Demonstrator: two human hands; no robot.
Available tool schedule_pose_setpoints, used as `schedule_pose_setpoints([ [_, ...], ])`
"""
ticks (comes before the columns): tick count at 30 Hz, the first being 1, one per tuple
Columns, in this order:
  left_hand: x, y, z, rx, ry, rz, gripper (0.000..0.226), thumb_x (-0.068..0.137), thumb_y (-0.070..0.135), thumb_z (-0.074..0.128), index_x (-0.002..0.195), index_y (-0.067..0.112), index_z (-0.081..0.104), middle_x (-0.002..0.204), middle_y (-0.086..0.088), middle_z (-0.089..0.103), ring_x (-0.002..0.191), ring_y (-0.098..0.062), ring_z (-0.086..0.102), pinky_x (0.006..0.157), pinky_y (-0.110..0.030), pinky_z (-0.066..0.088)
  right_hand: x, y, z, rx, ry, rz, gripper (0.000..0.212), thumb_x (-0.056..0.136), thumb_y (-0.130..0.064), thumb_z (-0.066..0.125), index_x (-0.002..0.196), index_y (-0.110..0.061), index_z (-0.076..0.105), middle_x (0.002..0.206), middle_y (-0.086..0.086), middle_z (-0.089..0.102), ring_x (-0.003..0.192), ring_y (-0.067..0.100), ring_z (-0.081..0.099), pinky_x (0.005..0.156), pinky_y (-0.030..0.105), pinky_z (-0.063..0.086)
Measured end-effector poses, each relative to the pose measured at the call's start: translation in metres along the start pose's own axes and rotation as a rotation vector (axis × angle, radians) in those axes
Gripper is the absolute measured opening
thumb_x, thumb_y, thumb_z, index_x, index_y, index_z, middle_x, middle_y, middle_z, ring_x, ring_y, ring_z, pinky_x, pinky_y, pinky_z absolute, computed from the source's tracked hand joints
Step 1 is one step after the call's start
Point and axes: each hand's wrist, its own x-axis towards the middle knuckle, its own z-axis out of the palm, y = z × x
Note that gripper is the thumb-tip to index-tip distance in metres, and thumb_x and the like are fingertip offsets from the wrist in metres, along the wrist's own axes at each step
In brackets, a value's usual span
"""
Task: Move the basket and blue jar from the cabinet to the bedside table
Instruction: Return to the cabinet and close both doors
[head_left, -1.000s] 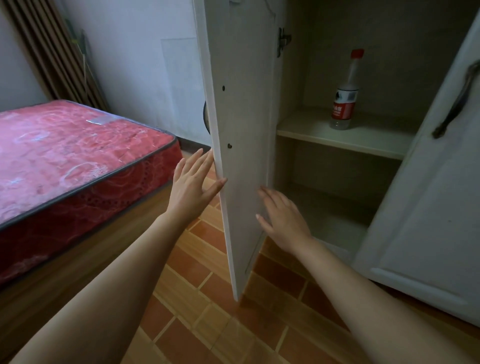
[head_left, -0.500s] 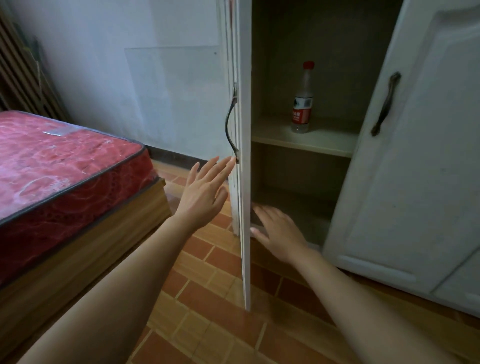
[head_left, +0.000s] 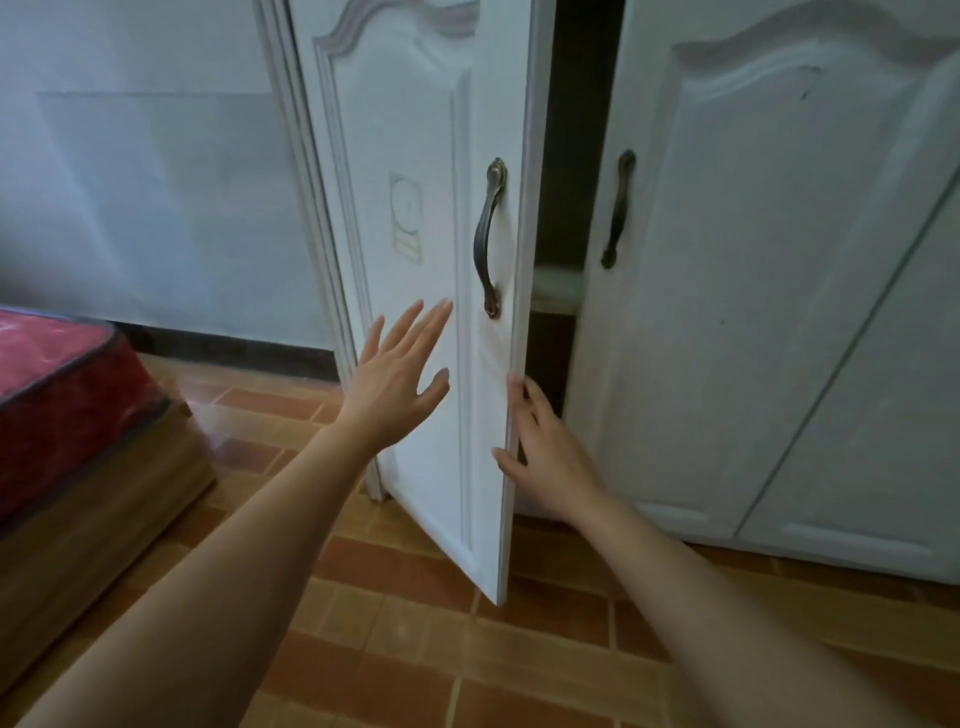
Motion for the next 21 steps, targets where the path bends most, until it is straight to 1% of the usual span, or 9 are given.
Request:
schedule_pose_setpoints([
  [1, 0.007, -0.003, 0.006, 0.005, -0.013, 0.002, 0.062, 0.094, 0.041, 0.034, 0.146, 0.028, 0.002, 0.152, 0.011, 0.005, 0.14, -0.009, -0.005, 0.115, -0.044, -0.003, 0.005, 0.007, -0.001, 0.01, -0.002, 0.02, 0.089, 0.09, -0.04, 0.052, 0.142, -0.031, -0.019, 0.157, -0.001, -0.004, 0.129, 0.021, 0.04, 0.1, 0.038, 0.045],
  [3, 0.021, -0.01, 0.018, 0.015, -0.032, 0.011, 0.065, 0.095, 0.039, 0.037, 0.145, 0.029, -0.002, 0.152, 0.012, -0.001, 0.14, -0.01, -0.008, 0.115, -0.043, -0.005, 0.013, 0.019, -0.005, 0.026, -0.007, 0.047, 0.093, 0.089, -0.038, 0.054, 0.14, -0.032, -0.023, 0.157, -0.002, -0.006, 0.127, 0.022, 0.04, 0.101, 0.037, 0.044],
  [6, 0.043, -0.015, 0.037, 0.041, -0.061, 0.054, 0.066, 0.094, 0.042, 0.035, 0.144, 0.031, -0.008, 0.15, 0.013, -0.008, 0.14, -0.012, -0.011, 0.114, -0.044, -0.006, 0.025, 0.034, -0.007, 0.035, -0.013, 0.083, 0.099, 0.088, -0.033, 0.057, 0.138, -0.033, -0.029, 0.157, -0.002, -0.01, 0.128, 0.022, 0.038, 0.102, 0.035, 0.039],
  [8, 0.056, -0.016, 0.048, 0.052, -0.079, 0.073, 0.067, 0.094, 0.043, 0.034, 0.143, 0.03, -0.009, 0.151, 0.011, -0.01, 0.14, -0.013, -0.013, 0.114, -0.044, -0.007, 0.031, 0.042, -0.007, 0.012, -0.009, 0.091, 0.103, 0.087, -0.031, 0.059, 0.134, -0.035, -0.033, 0.157, -0.003, -0.01, 0.131, 0.024, 0.034, 0.106, 0.038, 0.036],
  [11, 0.074, -0.012, 0.064, 0.057, -0.082, 0.107, 0.069, 0.093, 0.042, 0.038, 0.145, 0.029, -0.006, 0.152, 0.007, -0.013, 0.139, -0.014, -0.016, 0.114, -0.043, -0.006, 0.041, 0.053, -0.004, -0.093, 0.003, 0.096, 0.106, 0.087, -0.031, 0.059, 0.13, -0.036, -0.037, 0.157, 0.002, -0.007, 0.132, 0.029, 0.033, 0.107, 0.046, 0.035],
  [13, 0.083, -0.011, 0.073, 0.058, -0.074, 0.128, 0.072, 0.093, 0.041, 0.042, 0.145, 0.03, -0.006, 0.151, 0.004, -0.017, 0.138, -0.015, -0.018, 0.113, -0.044, -0.006, 0.046, 0.058, -0.007, -0.169, -0.002, 0.126, 0.102, 0.089, -0.032, 0.056, 0.129, -0.034, -0.038, 0.157, 0.004, -0.011, 0.138, 0.029, 0.022, 0.112, 0.046, 0.028],
  [16, 0.094, -0.01, 0.084, 0.07, -0.077, 0.136, 0.074, 0.092, 0.04, 0.045, 0.145, 0.029, -0.005, 0.151, 0.001, -0.02, 0.138, -0.017, -0.019, 0.113, -0.046, -0.003, 0.05, 0.063, -0.013, -0.233, 0.015, 0.156, 0.095, 0.091, -0.027, 0.053, 0.132, -0.028, -0.033, 0.151, -0.002, -0.027, 0.143, 0.022, -0.003, 0.116, 0.042, 0.011],
  [18, 0.1, -0.009, 0.089, 0.092, -0.09, 0.134, 0.074, 0.093, 0.041, 0.044, 0.144, 0.028, -0.007, 0.151, -0.001, -0.022, 0.138, -0.019, -0.02, 0.112, -0.047, -0.003, 0.055, 0.064, -0.017, -0.26, 0.015, 0.167, 0.09, 0.092, -0.02, 0.049, 0.136, -0.022, -0.029, 0.143, -0.005, -0.034, 0.143, 0.021, -0.009, 0.116, 0.041, 0.006],
  [21, 0.108, -0.01, 0.097, 0.112, -0.09, 0.14, 0.074, 0.093, 0.04, 0.044, 0.145, 0.027, -0.007, 0.151, -0.003, -0.022, 0.139, -0.022, -0.019, 0.112, -0.051, 0.001, 0.064, 0.065, -0.019, -0.316, 0.011, 0.214, 0.083, 0.093, -0.012, 0.044, 0.141, -0.018, -0.024, 0.14, -0.006, -0.038, 0.142, 0.02, -0.016, 0.116, 0.042, 0.001],
])
